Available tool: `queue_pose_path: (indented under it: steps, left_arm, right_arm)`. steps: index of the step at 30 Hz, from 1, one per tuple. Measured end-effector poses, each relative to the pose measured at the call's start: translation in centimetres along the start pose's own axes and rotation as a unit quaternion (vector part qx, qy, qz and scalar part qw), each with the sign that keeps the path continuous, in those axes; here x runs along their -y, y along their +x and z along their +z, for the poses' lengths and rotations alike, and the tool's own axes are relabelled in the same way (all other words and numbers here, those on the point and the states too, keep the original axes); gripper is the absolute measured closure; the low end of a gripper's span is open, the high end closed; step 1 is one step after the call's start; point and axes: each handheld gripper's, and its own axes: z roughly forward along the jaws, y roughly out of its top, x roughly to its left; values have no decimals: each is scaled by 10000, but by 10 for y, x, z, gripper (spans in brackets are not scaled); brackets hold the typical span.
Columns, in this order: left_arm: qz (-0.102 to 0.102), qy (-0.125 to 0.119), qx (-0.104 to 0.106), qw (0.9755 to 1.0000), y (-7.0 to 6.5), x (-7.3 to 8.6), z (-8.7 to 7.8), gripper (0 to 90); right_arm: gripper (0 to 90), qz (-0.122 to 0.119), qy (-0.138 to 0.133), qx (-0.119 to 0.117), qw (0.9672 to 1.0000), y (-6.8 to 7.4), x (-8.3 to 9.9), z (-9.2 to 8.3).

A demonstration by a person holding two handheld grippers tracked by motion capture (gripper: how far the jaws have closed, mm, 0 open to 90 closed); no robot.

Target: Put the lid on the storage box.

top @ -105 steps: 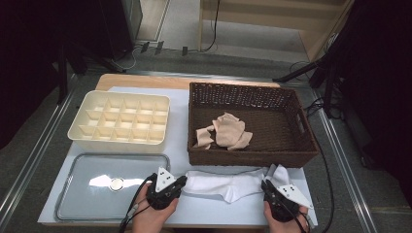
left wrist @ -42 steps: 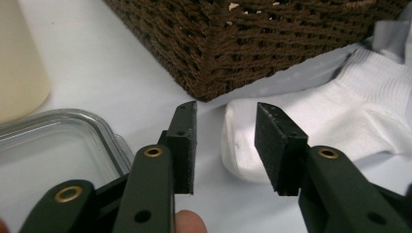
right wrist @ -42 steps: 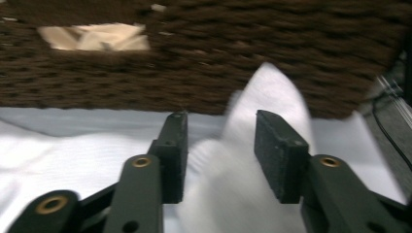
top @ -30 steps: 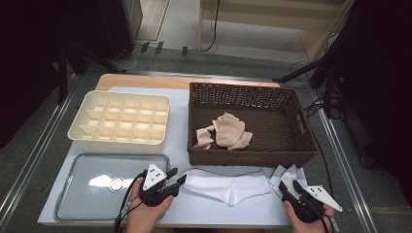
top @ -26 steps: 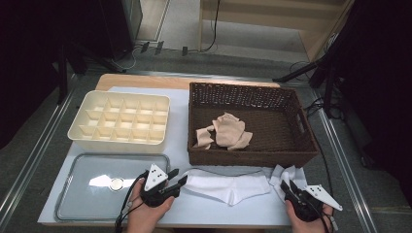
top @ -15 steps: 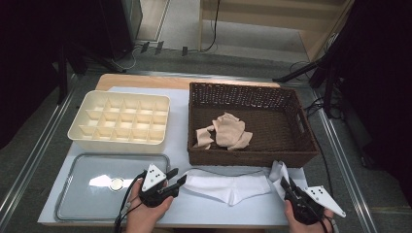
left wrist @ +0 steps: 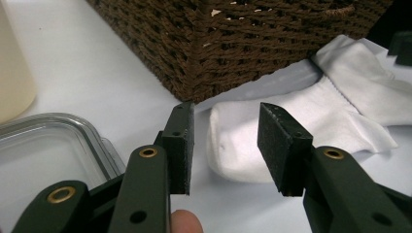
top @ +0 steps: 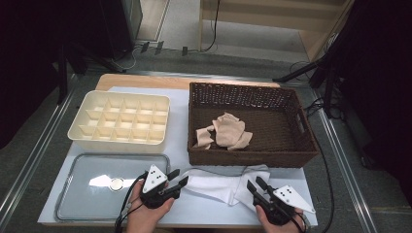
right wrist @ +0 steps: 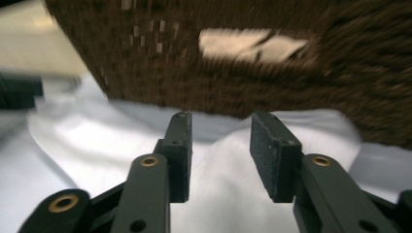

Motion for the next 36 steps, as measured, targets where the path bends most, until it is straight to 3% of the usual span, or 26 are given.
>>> queue_pose_path:
  steps: [3,6,8,11,14,17,20,22,25,27,31,36]
  left_arm:
    - [-13,-44,5,10000,1,-1,-2,590]
    - [-25,-82,3,10000,1,-3,-3,590]
    - [-45,-118,6,9999,0,-3,-4,591]
    - [-20,-105,-1,9999,2,-3,-5,591]
    - [-28,-98,9,9999,3,-3,-6,591]
    - [-34,-116,31,9999,1,-3,-6,591]
    - [-13,-122,63,9999,-1,-4,-5,591]
    - [-22,-133,68,9999,-1,-4,-6,590]
    - [-63,-177,69,9998,0,-5,-8,591]
    - [-89,-210,69,9997,0,-5,-9,592]
    - [-56,-215,102,9997,-2,-5,-11,592]
    - [-1,-170,154,9997,-5,-4,-11,593]
  right_arm:
    - [635,114,-85,168,9998,-9,-3,-10]
    - [647,156,128,149,9997,-12,1,-12]
    - [630,136,311,47,9994,-7,7,-14]
    - [564,-36,396,98,9992,5,18,-19]
    - [511,31,567,-68,9984,11,29,-22]
    - [505,-104,725,-3,9973,14,35,-19]
    - [655,-451,897,100,9949,18,40,-12]
    - [777,-560,999,151,9933,20,37,-12]
    - [844,-222,879,116,9958,20,29,-14]
    - [848,-82,618,97,9980,24,20,-17]
    - [847,-94,335,-146,9993,40,6,-17]
    - [847,-47,319,-659,9973,75,-4,0]
